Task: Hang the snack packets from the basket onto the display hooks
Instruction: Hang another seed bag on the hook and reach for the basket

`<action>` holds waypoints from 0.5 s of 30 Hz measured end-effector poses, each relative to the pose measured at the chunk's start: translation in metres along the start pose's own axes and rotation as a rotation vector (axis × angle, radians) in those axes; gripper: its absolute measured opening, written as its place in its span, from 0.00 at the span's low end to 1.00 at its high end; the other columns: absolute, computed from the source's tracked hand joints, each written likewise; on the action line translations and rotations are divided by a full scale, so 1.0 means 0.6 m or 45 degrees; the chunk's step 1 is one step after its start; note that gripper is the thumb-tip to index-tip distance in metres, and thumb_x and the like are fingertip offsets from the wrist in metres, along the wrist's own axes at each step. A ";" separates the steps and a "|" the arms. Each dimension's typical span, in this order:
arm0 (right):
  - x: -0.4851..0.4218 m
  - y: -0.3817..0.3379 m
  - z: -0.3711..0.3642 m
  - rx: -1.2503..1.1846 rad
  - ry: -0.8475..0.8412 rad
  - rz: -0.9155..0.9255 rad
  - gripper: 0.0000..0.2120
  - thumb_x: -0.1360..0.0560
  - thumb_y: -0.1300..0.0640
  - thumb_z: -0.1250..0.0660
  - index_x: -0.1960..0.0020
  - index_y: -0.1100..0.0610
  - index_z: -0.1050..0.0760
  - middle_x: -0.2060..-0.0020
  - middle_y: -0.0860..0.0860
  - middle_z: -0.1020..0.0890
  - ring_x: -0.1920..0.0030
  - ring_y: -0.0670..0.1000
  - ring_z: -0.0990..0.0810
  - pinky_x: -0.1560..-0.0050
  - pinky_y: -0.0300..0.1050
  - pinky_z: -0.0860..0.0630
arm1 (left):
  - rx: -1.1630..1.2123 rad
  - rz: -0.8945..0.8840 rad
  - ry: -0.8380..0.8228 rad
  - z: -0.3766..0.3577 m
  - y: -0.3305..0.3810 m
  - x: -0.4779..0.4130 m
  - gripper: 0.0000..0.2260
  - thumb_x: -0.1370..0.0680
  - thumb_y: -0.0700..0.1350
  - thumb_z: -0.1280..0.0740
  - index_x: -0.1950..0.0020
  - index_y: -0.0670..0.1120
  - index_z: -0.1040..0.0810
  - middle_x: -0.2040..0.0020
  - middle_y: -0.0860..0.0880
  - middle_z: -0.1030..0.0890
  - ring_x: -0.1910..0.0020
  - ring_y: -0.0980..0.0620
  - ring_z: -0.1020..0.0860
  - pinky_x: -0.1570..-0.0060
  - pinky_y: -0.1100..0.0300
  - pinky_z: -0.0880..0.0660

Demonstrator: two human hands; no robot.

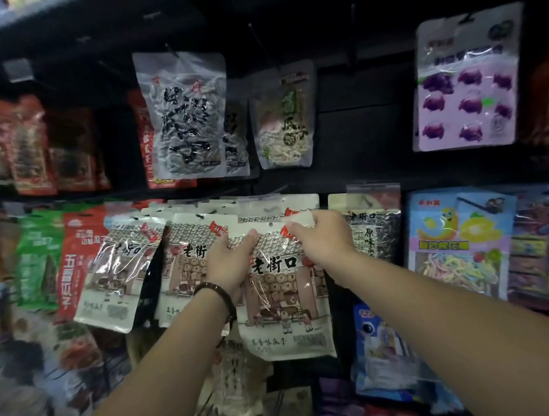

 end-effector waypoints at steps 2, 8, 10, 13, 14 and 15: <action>-0.015 -0.005 -0.005 -0.021 0.013 0.028 0.16 0.21 0.45 0.26 0.60 0.55 0.23 0.74 0.46 0.22 0.69 0.55 0.14 0.66 0.52 0.20 | 0.014 -0.033 0.019 0.000 0.007 -0.020 0.45 0.22 0.58 0.24 0.14 0.45 0.44 0.17 0.41 0.32 0.23 0.40 0.27 0.26 0.38 0.26; -0.055 -0.013 -0.018 -0.035 0.053 0.095 0.19 0.20 0.43 0.28 0.62 0.55 0.24 0.72 0.51 0.25 0.68 0.60 0.14 0.68 0.53 0.24 | -0.097 -0.105 0.069 -0.003 0.019 -0.065 0.33 0.19 0.54 0.27 0.18 0.45 0.33 0.34 0.46 0.17 0.36 0.44 0.18 0.33 0.41 0.20; -0.060 -0.011 -0.026 -0.038 0.042 0.090 0.20 0.20 0.42 0.29 0.57 0.60 0.20 0.70 0.53 0.24 0.70 0.59 0.14 0.67 0.61 0.17 | -0.147 -0.119 0.062 -0.001 0.016 -0.073 0.33 0.19 0.55 0.27 0.18 0.46 0.32 0.28 0.48 0.20 0.32 0.45 0.20 0.30 0.43 0.23; -0.067 -0.006 -0.036 -0.056 0.084 0.066 0.22 0.22 0.39 0.29 0.55 0.60 0.18 0.67 0.59 0.18 0.66 0.63 0.14 0.64 0.66 0.17 | -0.171 -0.143 0.085 0.000 0.014 -0.086 0.36 0.19 0.55 0.26 0.16 0.43 0.35 0.31 0.48 0.19 0.33 0.47 0.21 0.27 0.43 0.25; -0.071 -0.004 -0.039 -0.054 0.097 0.050 0.21 0.22 0.39 0.29 0.55 0.59 0.18 0.65 0.59 0.16 0.66 0.62 0.14 0.62 0.65 0.16 | -0.156 -0.140 0.090 -0.002 0.014 -0.090 0.36 0.19 0.55 0.26 0.16 0.43 0.35 0.33 0.48 0.18 0.33 0.46 0.21 0.28 0.42 0.24; -0.074 -0.001 -0.040 -0.056 0.098 0.029 0.21 0.21 0.40 0.29 0.55 0.58 0.18 0.65 0.59 0.16 0.66 0.61 0.14 0.60 0.64 0.15 | -0.159 -0.130 0.100 -0.003 0.012 -0.094 0.37 0.20 0.55 0.25 0.17 0.43 0.35 0.31 0.47 0.19 0.32 0.44 0.20 0.29 0.42 0.23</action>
Point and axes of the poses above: each hand's wrist, its own x-axis away from the middle knuckle, its own z-axis out of the back of the hand, y = z × x, the point moved 4 cm from there along -x, towards the middle knuckle
